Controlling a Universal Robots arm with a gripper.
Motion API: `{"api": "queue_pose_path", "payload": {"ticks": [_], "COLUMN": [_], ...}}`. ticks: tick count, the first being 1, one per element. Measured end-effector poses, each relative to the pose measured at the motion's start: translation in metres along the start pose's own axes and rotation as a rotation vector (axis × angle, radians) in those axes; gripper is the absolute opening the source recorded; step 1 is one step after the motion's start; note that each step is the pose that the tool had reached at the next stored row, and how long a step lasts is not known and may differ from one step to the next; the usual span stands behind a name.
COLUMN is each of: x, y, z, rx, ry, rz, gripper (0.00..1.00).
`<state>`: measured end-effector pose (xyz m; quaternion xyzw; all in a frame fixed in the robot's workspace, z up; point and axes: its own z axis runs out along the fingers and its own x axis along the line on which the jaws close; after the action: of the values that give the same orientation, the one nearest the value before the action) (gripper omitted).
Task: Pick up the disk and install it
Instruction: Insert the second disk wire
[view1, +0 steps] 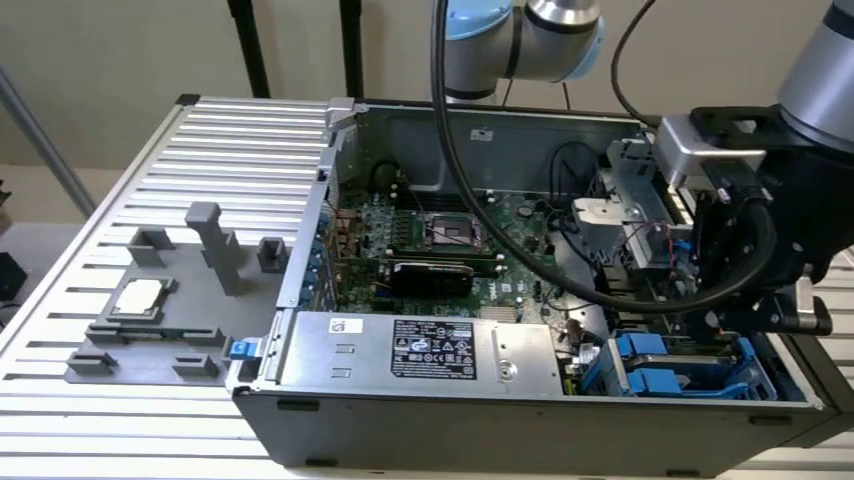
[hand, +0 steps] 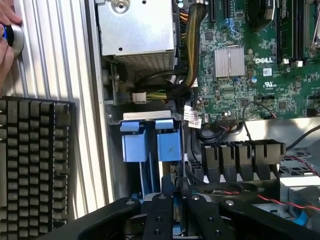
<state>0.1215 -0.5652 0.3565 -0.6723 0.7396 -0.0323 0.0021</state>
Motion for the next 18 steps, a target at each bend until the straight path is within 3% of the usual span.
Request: {"api": "queue_pose_path", "payload": {"ticks": [3,9,18], "x": [-0.0001,-0.0003,-0.0039], "y": [0.0012,0.0032,0.0061], "z": [0.005,0.0116,0.0115], "rx": [0.008,0.031,0.033], "ry": [-0.0013,-0.0042,-0.0046], "rz": [-0.003,-0.009,-0.01], "gripper": [0.0,0.0,0.0]}}
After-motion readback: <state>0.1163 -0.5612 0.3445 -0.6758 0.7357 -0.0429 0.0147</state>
